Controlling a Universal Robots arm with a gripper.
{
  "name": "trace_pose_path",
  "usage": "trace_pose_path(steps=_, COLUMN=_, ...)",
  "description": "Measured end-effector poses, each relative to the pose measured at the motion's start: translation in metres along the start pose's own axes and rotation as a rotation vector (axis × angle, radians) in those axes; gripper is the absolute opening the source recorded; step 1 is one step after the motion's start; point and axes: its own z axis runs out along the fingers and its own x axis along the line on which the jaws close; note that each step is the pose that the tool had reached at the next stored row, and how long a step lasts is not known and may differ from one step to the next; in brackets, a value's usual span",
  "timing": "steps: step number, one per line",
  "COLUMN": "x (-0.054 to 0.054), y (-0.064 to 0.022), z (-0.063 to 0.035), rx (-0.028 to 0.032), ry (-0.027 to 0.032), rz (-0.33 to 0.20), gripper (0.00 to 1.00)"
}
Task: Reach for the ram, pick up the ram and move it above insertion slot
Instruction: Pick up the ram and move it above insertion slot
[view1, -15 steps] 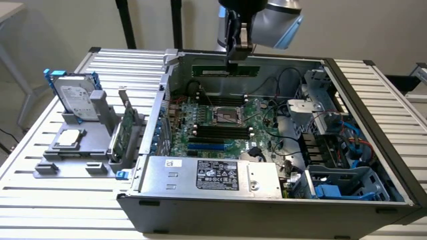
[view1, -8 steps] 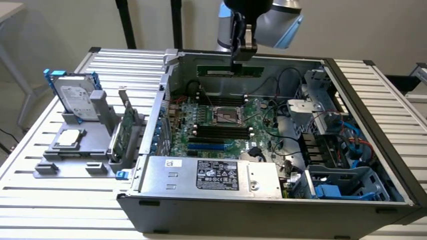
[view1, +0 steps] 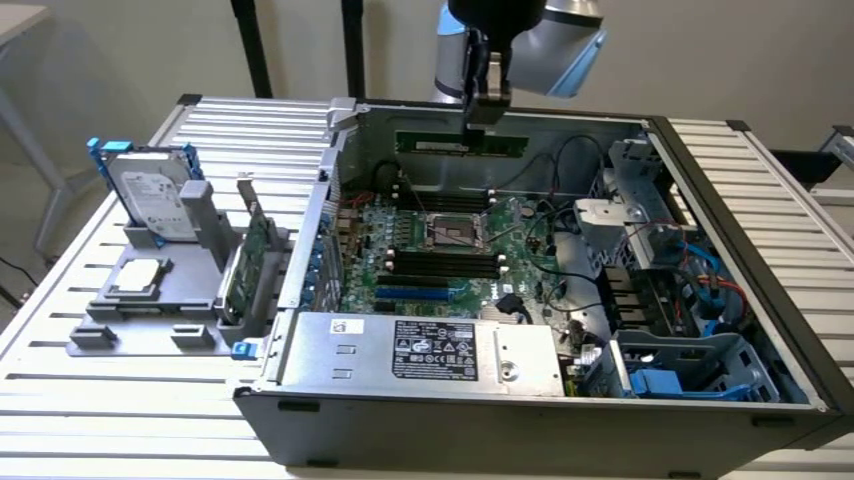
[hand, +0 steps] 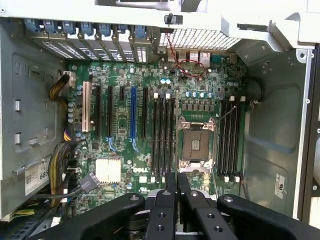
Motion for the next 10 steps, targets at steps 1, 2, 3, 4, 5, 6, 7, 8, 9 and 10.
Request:
trace_pose_path(steps=1, x=-0.0016, y=0.0000, z=0.0003, rx=0.0001, ry=0.0003, rz=0.001, gripper=0.13)
trace_pose_path(steps=2, x=-0.0025, y=0.0000, z=0.0002, rx=0.0000, ry=0.0010, rz=0.002, gripper=0.13)
trace_pose_path(steps=3, x=-0.0025, y=-0.0001, z=0.0003, rx=0.0001, ry=0.0009, rz=0.002, gripper=0.13)
trace_pose_path(steps=4, x=-0.0025, y=-0.0001, z=0.0003, rx=0.0001, ry=0.0009, rz=0.002, gripper=0.13)
trace_pose_path(steps=5, x=-0.0025, y=-0.0001, z=0.0003, rx=0.0001, ry=0.0009, rz=0.002, gripper=0.13)
trace_pose_path(steps=6, x=-0.0025, y=0.0000, z=0.0003, rx=0.0001, ry=0.0008, rz=0.002, gripper=0.13)
trace_pose_path(steps=7, x=-0.0025, y=0.0000, z=0.0003, rx=0.0001, ry=0.0008, rz=0.002, gripper=0.13)
trace_pose_path(steps=8, x=-0.0025, y=0.0000, z=0.0003, rx=0.0002, ry=0.0008, rz=0.002, gripper=0.13)
trace_pose_path(steps=9, x=-0.0025, y=0.0000, z=0.0003, rx=0.0002, ry=0.0008, rz=0.002, gripper=0.13)
trace_pose_path(steps=10, x=-0.0025, y=0.0000, z=0.0003, rx=0.0001, ry=0.0008, rz=0.002, gripper=0.13)
